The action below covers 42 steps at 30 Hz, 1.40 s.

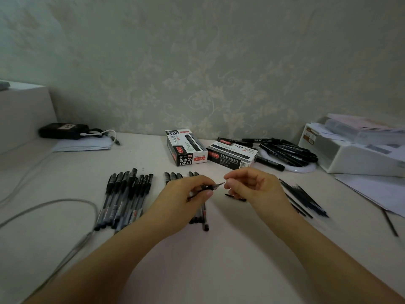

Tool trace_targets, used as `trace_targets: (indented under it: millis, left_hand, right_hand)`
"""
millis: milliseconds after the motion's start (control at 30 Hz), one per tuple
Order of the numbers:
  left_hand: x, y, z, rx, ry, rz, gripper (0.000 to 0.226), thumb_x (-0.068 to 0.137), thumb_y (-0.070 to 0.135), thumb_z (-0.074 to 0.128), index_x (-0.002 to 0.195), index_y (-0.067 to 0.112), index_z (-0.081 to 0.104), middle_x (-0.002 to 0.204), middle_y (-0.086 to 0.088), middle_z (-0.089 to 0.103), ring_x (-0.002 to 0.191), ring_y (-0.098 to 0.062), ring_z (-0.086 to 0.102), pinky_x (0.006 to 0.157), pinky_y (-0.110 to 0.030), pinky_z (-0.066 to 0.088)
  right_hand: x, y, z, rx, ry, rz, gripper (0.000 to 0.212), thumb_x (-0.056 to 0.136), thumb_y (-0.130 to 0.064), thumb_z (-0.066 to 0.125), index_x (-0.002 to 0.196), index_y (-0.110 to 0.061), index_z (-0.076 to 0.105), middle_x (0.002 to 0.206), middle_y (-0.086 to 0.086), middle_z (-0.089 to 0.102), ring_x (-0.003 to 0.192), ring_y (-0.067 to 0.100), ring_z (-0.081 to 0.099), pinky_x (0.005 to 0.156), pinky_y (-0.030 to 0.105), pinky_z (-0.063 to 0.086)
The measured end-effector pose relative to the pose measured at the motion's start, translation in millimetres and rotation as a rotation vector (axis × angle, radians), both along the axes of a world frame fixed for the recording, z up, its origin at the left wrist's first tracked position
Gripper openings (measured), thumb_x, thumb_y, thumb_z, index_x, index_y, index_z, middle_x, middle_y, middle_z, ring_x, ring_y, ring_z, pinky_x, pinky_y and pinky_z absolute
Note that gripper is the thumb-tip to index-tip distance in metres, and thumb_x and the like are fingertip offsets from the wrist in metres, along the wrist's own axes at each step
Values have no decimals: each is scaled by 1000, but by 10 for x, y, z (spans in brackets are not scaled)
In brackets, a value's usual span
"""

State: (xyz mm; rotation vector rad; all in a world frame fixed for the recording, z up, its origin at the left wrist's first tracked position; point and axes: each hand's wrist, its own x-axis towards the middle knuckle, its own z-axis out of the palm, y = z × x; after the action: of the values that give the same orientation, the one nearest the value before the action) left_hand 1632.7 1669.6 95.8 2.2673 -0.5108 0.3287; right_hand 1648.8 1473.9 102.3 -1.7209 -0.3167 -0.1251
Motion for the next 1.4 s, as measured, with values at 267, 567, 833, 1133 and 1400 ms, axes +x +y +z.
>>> trace_targets:
  millis: [267, 567, 833, 1133, 1400]
  left_hand:
    - [-21, -10, 19, 91, -40, -39, 17, 94, 33, 57, 108, 32, 67, 83, 19, 62, 80, 8, 55, 66, -6, 41]
    - [-17, -27, 29, 208, -126, -45, 22, 97, 30, 53, 113, 28, 67, 91, 13, 61, 83, -3, 53, 78, -23, 45]
    - [-3, -15, 16, 202, -128, -28, 23, 96, 30, 53, 116, 29, 66, 95, 13, 63, 85, -1, 54, 80, -20, 46]
    - [2, -10, 10, 159, -141, -3, 22, 95, 29, 56, 115, 28, 67, 99, 12, 66, 89, -1, 57, 82, -22, 48]
    - [2, -18, 12, 182, -133, -20, 22, 96, 31, 55, 114, 28, 67, 95, 12, 64, 86, -2, 56, 79, -24, 48]
  right_hand:
    - [-6, 13, -30, -86, 39, 123, 11, 86, -8, 73, 93, -16, 76, 83, 5, 77, 74, 13, 72, 67, 18, 54]
    - [-17, 43, -113, -412, -97, 4, 43, 93, -55, 49, 69, -23, 66, 60, -5, 67, 53, 2, 59, 54, 14, 46]
    - [9, 15, -100, -383, -82, 84, 14, 93, -40, 61, 83, -31, 66, 78, -8, 71, 61, 7, 60, 58, 19, 50]
    - [21, 17, -113, -362, -104, 107, 5, 93, -36, 64, 90, -32, 65, 87, -11, 70, 62, 11, 60, 58, 18, 49]
    - [15, 21, -107, -382, -106, 98, 29, 90, -54, 54, 84, -28, 65, 79, -7, 71, 61, 10, 62, 61, 23, 52]
